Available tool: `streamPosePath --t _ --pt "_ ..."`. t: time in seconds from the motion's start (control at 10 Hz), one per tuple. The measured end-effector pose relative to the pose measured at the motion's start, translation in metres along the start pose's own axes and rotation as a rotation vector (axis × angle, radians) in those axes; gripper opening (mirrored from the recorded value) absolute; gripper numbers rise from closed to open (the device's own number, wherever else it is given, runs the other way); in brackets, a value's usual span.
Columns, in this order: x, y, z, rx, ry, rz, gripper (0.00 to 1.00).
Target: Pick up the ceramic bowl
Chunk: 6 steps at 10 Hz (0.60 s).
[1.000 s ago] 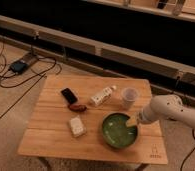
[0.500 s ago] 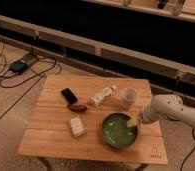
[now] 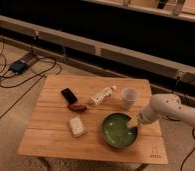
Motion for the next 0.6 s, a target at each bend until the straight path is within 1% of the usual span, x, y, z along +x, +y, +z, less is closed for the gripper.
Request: streamPosePath --t 0.3,0.4,0.5,0.6 --pt "0.0003 -0.0013 0.0055 0.008 0.028 -0.017 0.64" --pt "-0.0006 -0.0012 0.0072 0.011 0.037 -0.025 0.62" --pt "-0.0014 -0.0010 0.0085 0.013 0.044 -0.032 0.56" --pt "-0.0023 0.0000 0.0100 0.013 0.051 -0.040 0.46"
